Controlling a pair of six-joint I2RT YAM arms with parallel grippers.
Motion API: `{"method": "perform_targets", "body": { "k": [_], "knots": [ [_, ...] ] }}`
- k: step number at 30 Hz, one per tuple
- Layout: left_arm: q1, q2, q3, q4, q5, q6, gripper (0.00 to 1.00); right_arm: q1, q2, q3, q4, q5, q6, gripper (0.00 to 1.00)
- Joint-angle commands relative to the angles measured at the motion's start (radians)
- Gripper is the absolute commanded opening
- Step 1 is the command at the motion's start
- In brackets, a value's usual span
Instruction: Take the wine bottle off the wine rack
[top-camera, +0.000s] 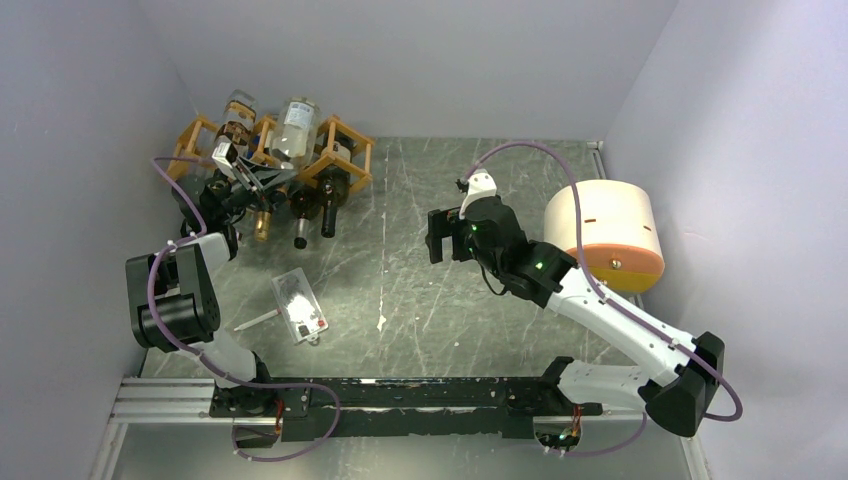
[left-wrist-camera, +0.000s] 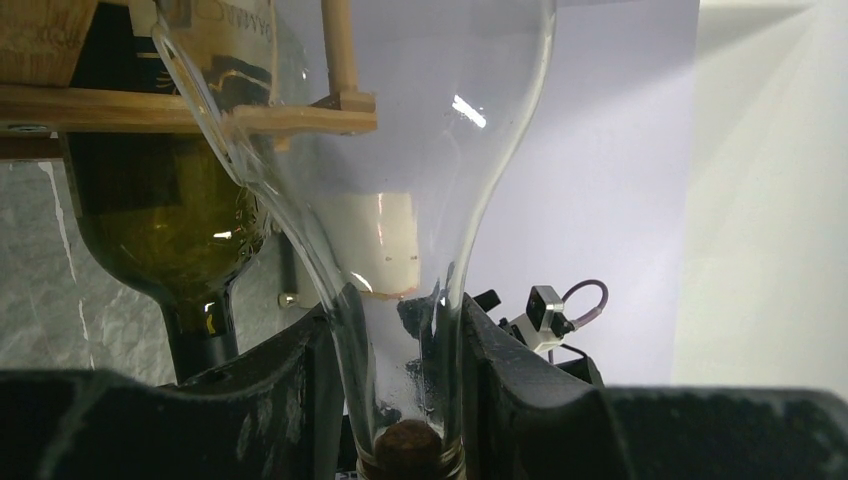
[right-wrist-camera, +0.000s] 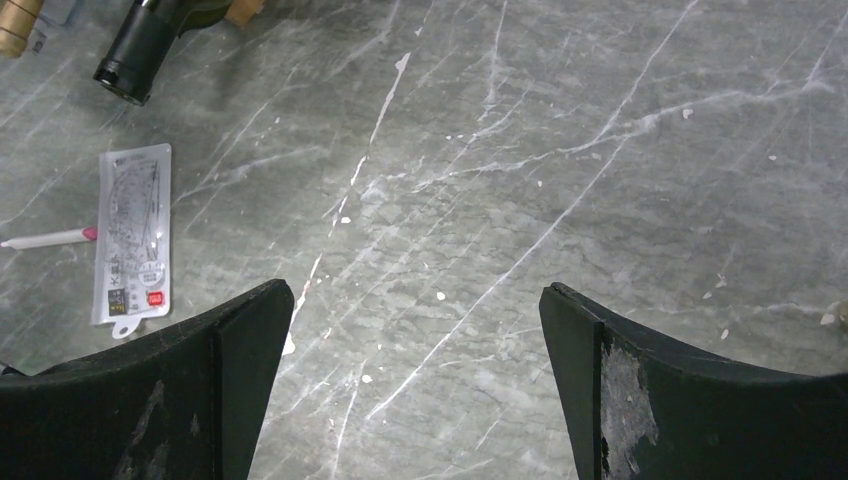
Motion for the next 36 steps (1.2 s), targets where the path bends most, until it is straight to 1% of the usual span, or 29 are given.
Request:
{"method": "perform_targets", "body": {
  "k": [1,4,10,15,27,31,36],
  "knots": [
    [0.011,-0.073,0.057,0.258,-0.033,0.045,0.07,-0.005,0.009,-0.002,0.017,-0.001,0.010,1.00],
    [0.014,-0.075,0.064,0.265,-0.034,0.030,0.07,-0.004,0.009,-0.002,0.018,-0.002,0.011,1.00],
    [0.013,-0.111,0.086,0.179,-0.030,0.079,0.07,-0.005,0.010,-0.004,0.022,-0.003,0.014,1.00],
    [0.014,-0.130,0.095,0.175,-0.028,0.059,0.07,-0.005,0.017,-0.006,0.025,-0.008,0.018,1.00],
    [0.010,-0.216,0.168,-0.006,-0.016,0.096,0.07,-0.006,0.029,0.001,0.036,-0.019,0.025,1.00],
    [-0.010,-0.243,0.192,-0.094,-0.013,0.133,0.07,-0.005,0.044,0.009,0.037,-0.025,0.028,1.00],
    [-0.070,-0.267,0.196,-0.140,-0.027,0.148,0.07,-0.006,0.064,0.031,0.036,-0.021,0.022,1.00]
  ]
}}
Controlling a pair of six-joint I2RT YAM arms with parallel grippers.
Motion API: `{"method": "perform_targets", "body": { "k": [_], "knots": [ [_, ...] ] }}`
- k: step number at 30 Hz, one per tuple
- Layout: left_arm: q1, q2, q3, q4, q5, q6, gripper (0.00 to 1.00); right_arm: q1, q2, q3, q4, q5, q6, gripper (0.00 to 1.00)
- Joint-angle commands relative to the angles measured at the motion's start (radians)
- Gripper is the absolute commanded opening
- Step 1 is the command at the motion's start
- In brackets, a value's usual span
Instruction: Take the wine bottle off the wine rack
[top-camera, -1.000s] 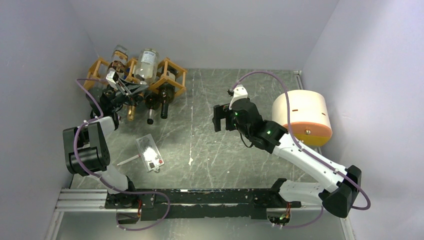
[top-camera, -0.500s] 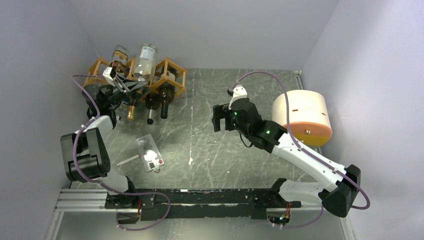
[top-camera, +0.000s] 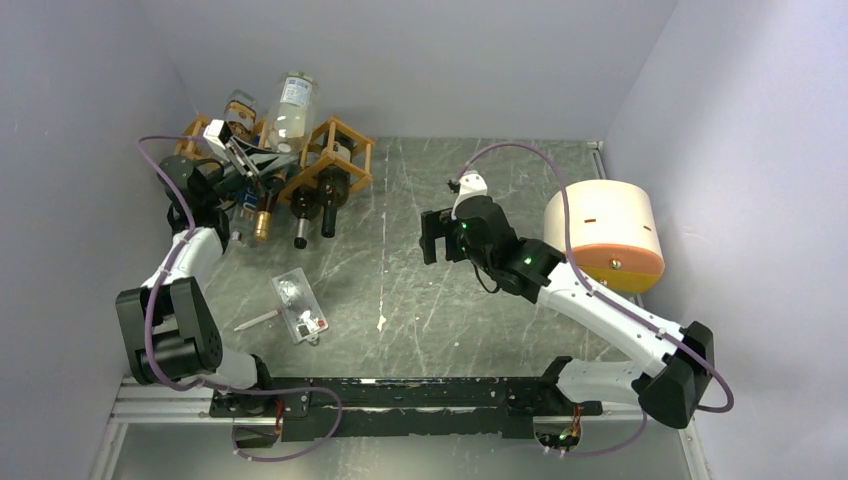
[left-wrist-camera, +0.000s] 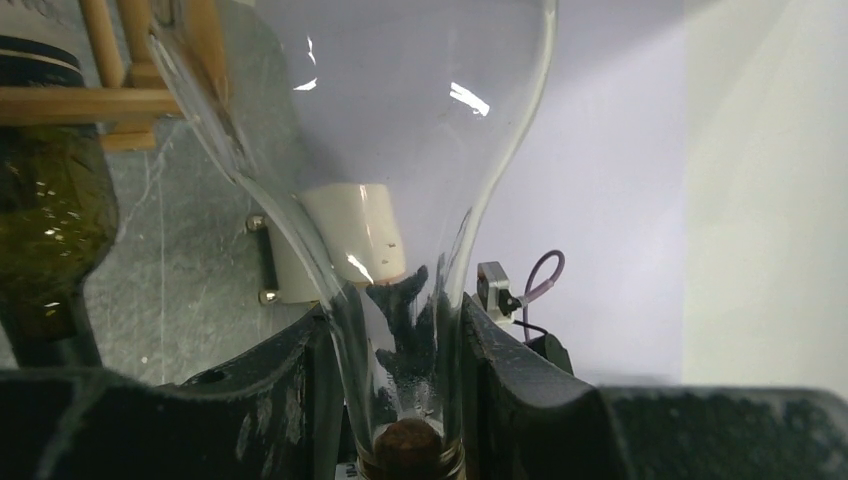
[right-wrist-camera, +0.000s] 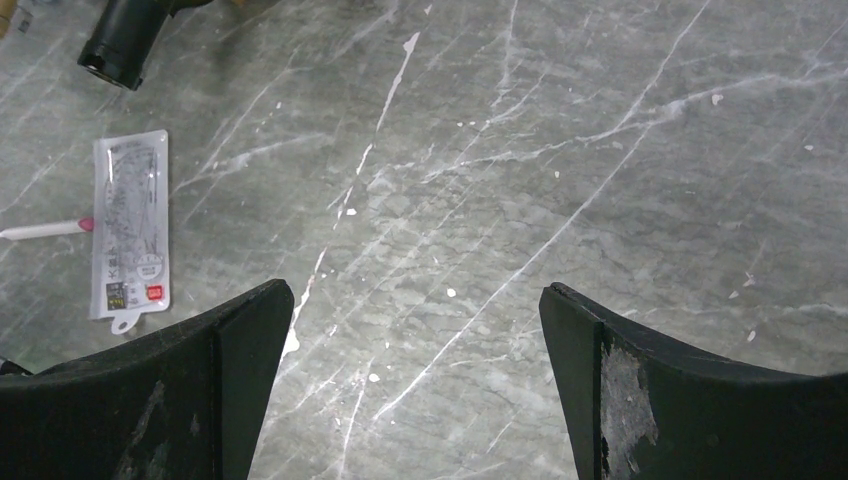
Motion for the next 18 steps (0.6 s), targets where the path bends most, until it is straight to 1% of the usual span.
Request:
{"method": "perform_targets", "body": {
  "k": [1,5,10,15,18],
  "knots": [
    [-0.069,-0.089,0.088,0.091,-0.026,0.112,0.07,-0.006,0.019,0.037,0.017,0.004,0.000,1.00],
    [-0.160,-0.108,0.082,-0.006,-0.056,0.187,0.07,-0.005,0.031,0.058,0.011,0.019,-0.012,1.00],
    [-0.279,-0.122,0.052,-0.075,-0.100,0.245,0.07,-0.004,0.040,0.086,0.015,0.031,-0.015,1.00],
    [-0.370,-0.132,0.021,-0.095,-0.137,0.264,0.07,-0.006,0.047,0.110,0.031,0.051,-0.011,1.00],
    [-0.427,-0.137,0.010,-0.166,-0.159,0.312,0.07,-0.009,0.056,0.115,0.054,0.042,-0.006,1.00]
  ]
}}
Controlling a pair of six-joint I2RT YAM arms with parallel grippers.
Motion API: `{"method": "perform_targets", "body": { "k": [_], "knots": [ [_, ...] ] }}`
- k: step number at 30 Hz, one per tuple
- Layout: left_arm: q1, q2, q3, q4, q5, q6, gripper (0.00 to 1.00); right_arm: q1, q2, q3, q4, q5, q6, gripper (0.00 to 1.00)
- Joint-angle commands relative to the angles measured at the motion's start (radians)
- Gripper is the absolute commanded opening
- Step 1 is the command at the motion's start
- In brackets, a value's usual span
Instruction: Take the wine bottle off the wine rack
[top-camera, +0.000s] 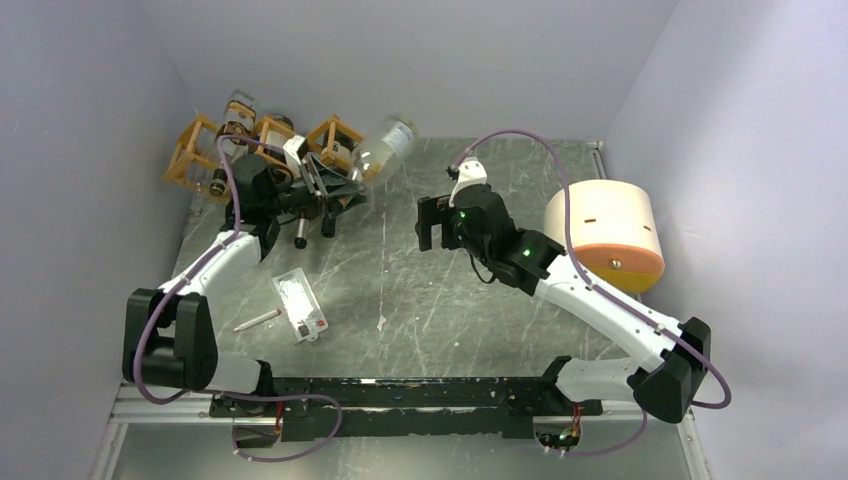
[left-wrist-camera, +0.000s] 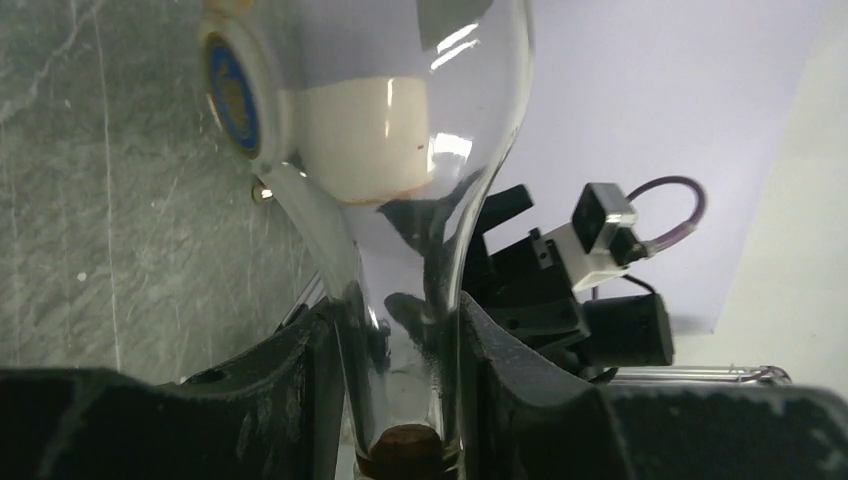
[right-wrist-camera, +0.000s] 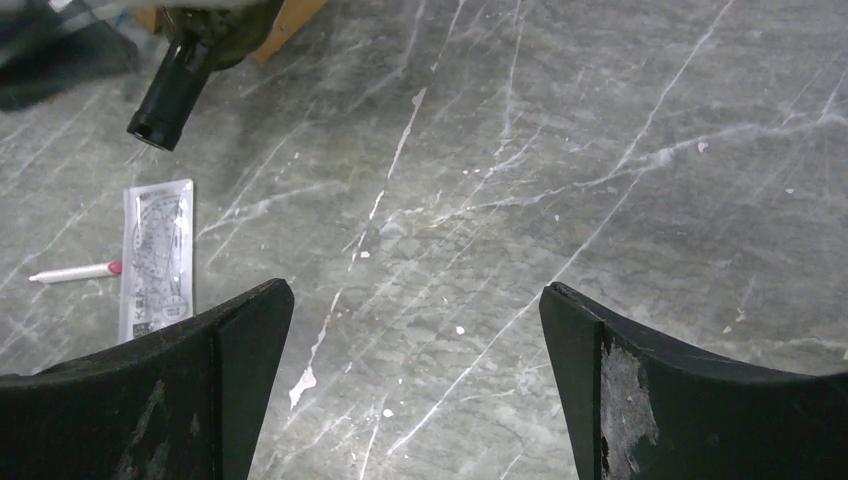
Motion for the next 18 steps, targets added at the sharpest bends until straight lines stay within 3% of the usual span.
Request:
{"method": "perform_targets", "body": {
  "k": [1,9,18],
  "knots": [
    [-0.078,-0.086,0.013,0.114,-0.038,0.139,0.07,-0.010,0.017,0.032,0.052,0.007,0.006,1.00],
    [-0.184,-0.090,-0.095,0.011,-0.079,0.209,0.07,-0.013,0.031,-0.048,0.088,-0.078,0.038,1.00],
    [-0.281,-0.078,-0.083,-0.282,-0.119,0.399,0.07,-0.012,-0.011,-0.230,0.151,-0.241,-0.038,1.00]
  ]
}}
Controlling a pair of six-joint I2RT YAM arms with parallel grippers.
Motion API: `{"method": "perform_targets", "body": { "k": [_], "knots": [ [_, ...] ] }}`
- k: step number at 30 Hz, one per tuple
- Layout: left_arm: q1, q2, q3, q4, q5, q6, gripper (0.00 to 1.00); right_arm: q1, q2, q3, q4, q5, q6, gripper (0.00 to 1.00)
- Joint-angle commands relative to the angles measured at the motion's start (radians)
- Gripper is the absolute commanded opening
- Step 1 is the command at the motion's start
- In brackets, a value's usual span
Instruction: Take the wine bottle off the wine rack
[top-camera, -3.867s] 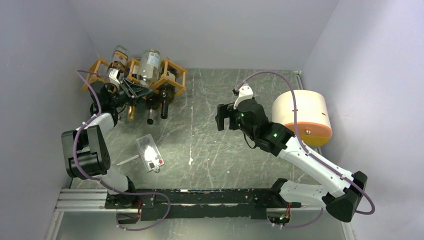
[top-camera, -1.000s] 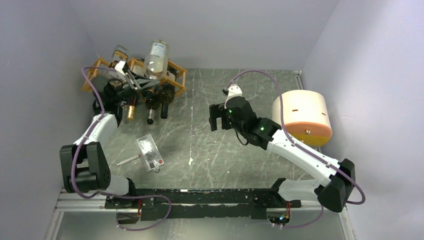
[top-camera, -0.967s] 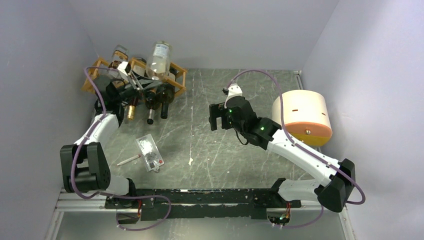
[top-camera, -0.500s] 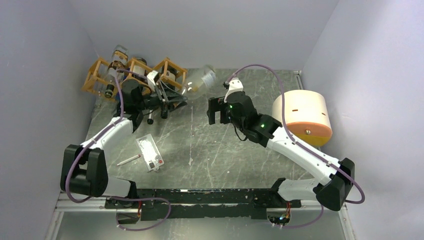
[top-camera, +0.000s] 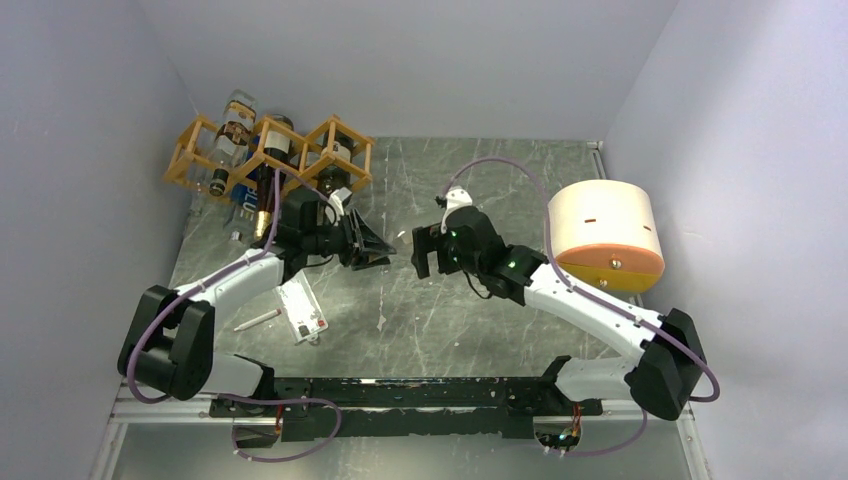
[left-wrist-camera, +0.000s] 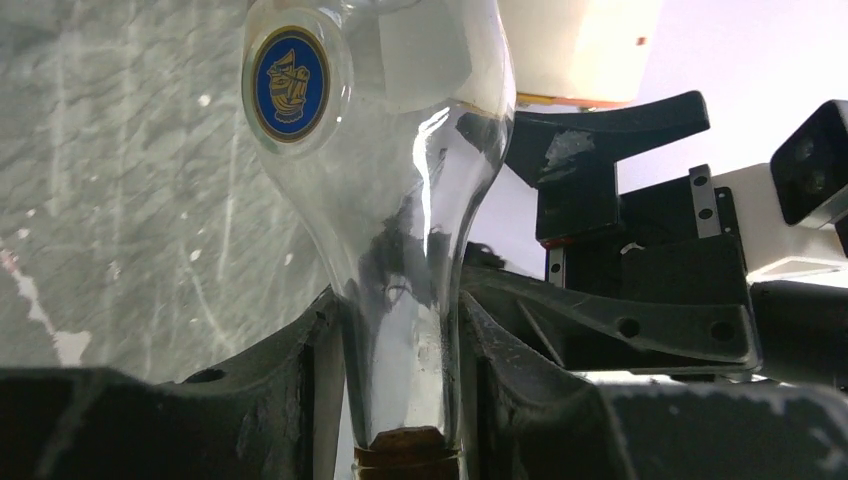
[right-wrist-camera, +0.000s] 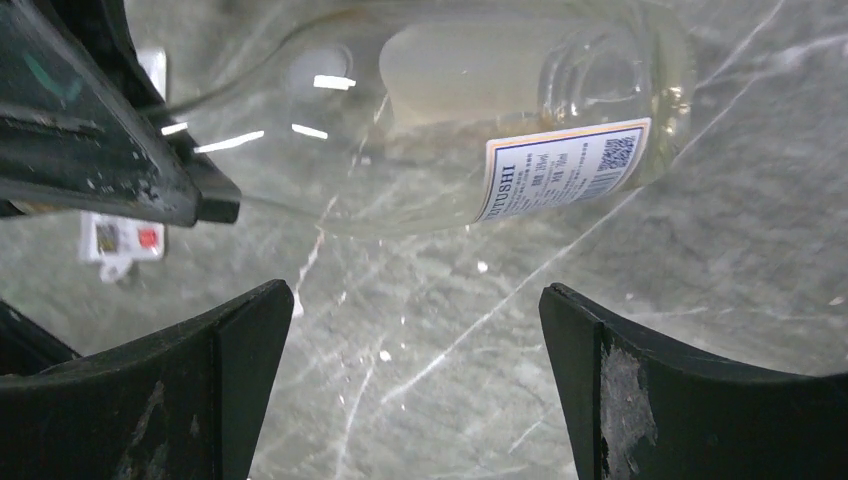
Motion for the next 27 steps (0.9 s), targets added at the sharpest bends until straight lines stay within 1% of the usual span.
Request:
{"method": "perform_targets", "body": {
  "k": [1,3,5,8,12,15,18,20,22,24,27],
  "knots": [
    [-0.040,-0.056,0.072,0.003,0.021,0.162,0.07,-0.003,-0.038,-0.081,0.079,-0.135,-0.073,1.00],
    [-0.048,-0.065,0.082,-0.059,-0.003,0.199,0.07,0.002,-0.042,-0.105,0.112,-0.195,-0.117,1.00],
    [-0.057,-0.069,0.112,-0.155,-0.036,0.252,0.07,0.019,-0.047,-0.126,0.159,-0.248,-0.164,1.00],
    [-0.064,-0.069,0.139,-0.255,-0.056,0.306,0.07,0.076,-0.043,-0.126,0.212,-0.249,-0.237,1.00],
    [-0.070,-0.071,0.163,-0.374,-0.087,0.366,0.07,0.129,-0.020,-0.139,0.293,-0.301,-0.384,1.00],
    [-0.073,-0.075,0.184,-0.439,-0.102,0.410,0.07,0.141,-0.013,-0.177,0.378,-0.344,-0.509,1.00],
    [-0.076,-0.083,0.202,-0.499,-0.117,0.440,0.07,0.141,0.001,-0.189,0.444,-0.317,-0.609,1.00],
    [-0.078,-0.082,0.217,-0.540,-0.117,0.459,0.07,0.142,0.022,-0.202,0.486,-0.341,-0.697,0.99],
    [-0.080,-0.085,0.227,-0.571,-0.112,0.475,0.07,0.141,0.040,-0.239,0.566,-0.362,-0.786,0.99],
    [-0.081,-0.089,0.239,-0.602,-0.110,0.492,0.07,0.142,0.064,-0.260,0.639,-0.351,-0.828,0.99],
    [-0.082,-0.087,0.252,-0.644,-0.106,0.513,0.07,0.141,0.128,-0.225,0.651,-0.366,-0.866,0.99]
  ]
}}
